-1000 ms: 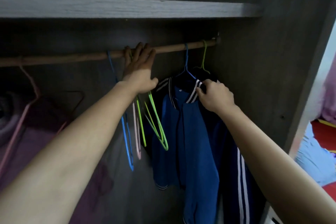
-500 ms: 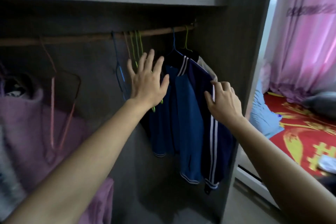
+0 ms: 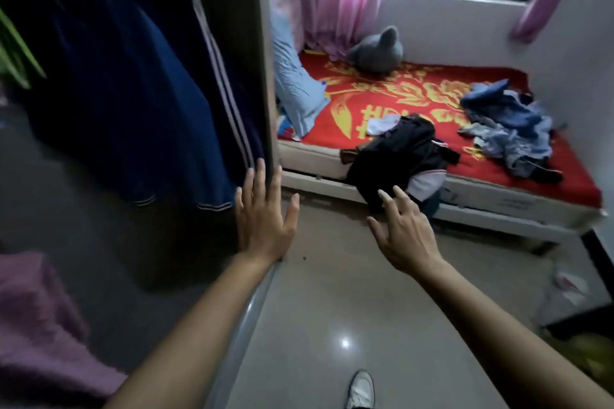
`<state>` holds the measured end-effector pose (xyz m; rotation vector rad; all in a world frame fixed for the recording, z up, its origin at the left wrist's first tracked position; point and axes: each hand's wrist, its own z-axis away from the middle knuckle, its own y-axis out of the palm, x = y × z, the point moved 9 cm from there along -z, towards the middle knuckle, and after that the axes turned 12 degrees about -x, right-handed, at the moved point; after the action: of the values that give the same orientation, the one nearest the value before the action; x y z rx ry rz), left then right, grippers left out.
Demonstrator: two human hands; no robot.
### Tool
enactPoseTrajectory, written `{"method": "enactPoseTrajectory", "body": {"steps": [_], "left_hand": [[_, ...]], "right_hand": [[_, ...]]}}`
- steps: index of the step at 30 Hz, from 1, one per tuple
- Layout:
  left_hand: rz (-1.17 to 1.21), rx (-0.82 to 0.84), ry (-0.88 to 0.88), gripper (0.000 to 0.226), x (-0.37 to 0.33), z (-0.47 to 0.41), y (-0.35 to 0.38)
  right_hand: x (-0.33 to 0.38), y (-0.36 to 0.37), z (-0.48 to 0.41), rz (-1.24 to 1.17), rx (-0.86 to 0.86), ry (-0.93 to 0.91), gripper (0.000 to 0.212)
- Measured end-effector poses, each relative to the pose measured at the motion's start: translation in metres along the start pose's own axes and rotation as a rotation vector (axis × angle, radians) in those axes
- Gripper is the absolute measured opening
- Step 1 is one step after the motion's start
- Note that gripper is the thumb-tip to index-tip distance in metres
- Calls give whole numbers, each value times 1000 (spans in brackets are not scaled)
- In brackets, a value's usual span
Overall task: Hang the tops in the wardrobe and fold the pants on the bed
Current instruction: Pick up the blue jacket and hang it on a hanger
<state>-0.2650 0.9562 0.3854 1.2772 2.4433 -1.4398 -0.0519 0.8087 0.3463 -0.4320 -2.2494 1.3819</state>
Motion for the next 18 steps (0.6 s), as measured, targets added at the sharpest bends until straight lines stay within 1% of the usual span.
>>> {"method": "enactPoseTrajectory", "body": {"steps": [2, 4, 11, 15, 18], "left_hand": [[44, 113, 39, 66, -35, 26, 29], [68, 172, 110, 68, -77, 43, 49], [193, 276, 297, 72, -236, 117, 82], [281, 344, 373, 69, -337, 177, 99], [329, 393, 434, 68, -416, 237, 110]], "right_hand": [[-47, -20, 35, 49, -5, 60, 66], [-92, -46, 65, 78, -47, 139, 68], [-223, -134, 184, 154, -127, 355, 76], [-309, -188, 283, 184, -162, 543, 79], [-372, -222, 368, 208, -158, 682, 79]]}}
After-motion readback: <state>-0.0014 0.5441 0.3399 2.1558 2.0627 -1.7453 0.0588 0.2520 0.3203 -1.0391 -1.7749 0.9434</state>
